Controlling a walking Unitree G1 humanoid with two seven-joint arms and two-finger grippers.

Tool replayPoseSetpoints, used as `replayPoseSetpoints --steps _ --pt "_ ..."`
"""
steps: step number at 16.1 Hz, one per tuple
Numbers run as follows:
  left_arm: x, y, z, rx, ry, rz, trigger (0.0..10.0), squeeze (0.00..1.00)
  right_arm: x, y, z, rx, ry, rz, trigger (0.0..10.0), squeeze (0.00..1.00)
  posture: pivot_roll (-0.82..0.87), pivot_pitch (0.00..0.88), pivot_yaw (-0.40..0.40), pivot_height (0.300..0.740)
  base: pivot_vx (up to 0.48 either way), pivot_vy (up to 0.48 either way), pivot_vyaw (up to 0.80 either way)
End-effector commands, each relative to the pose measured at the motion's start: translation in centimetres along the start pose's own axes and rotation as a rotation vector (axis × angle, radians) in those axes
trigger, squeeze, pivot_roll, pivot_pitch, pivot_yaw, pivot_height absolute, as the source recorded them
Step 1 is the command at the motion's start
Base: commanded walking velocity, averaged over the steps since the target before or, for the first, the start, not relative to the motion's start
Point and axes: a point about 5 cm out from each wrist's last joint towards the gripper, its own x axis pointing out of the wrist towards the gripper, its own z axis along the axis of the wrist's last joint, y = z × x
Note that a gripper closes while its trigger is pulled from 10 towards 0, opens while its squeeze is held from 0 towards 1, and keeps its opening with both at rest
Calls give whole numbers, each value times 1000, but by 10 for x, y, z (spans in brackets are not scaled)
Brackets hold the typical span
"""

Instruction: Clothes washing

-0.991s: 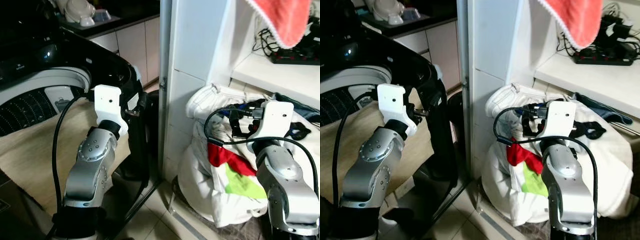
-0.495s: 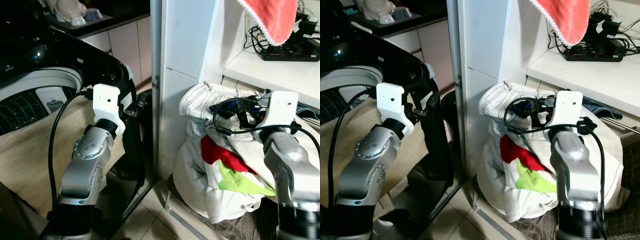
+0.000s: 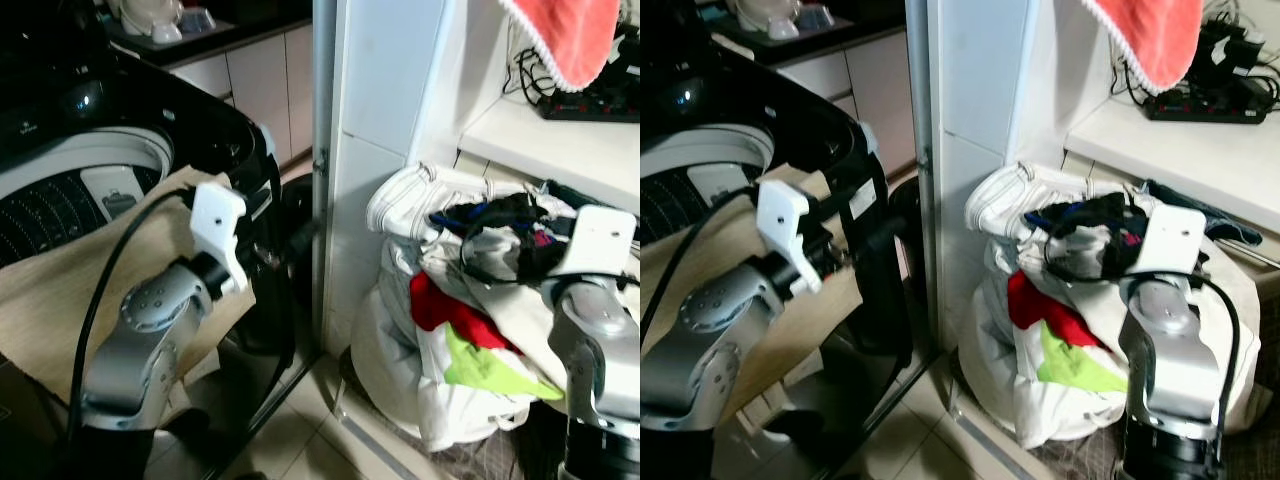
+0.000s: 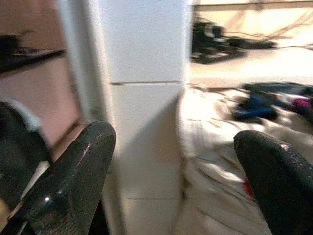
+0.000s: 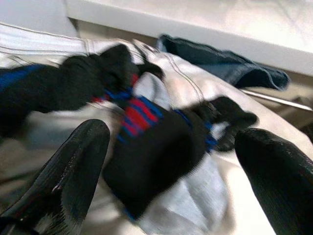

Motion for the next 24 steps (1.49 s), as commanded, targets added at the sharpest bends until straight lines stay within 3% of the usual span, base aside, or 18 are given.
replayPoseSetpoints --steps 1,4,5,6,9,13,24 --pt "0 -7 5 -3 -10 -78 10000 0 -2 -6 -2 10 12 -44 10000 0 -46 0 23 740 0 0 0" --pt "2 -16 9 -26 -22 -184 10000 0 7 -10 -7 43 32 -36 10000 0 -55 0 37 740 0 0 0" --pt "2 -19 8 -34 -17 -210 10000 0 13 -12 -11 52 48 -17 8745 0 -54 0 39 740 0 0 0" --pt "3 -20 8 -39 -15 -220 10000 0 17 -13 -13 70 51 -3 4784 0 -54 0 40 740 0 0 0" --pt "1 -26 8 -65 4 -274 10000 0 22 -15 -16 62 73 28 0 0 -49 0 37 740 0 0 0" --pt "-8 -39 7 -108 36 -400 10000 0 23 -17 -13 70 61 42 0 0 -41 0 26 740 0 0 0" --pt "-5 -43 6 -111 52 -425 10000 0 24 -16 -15 86 60 56 0 0 -47 0 27 740 0 0 0"
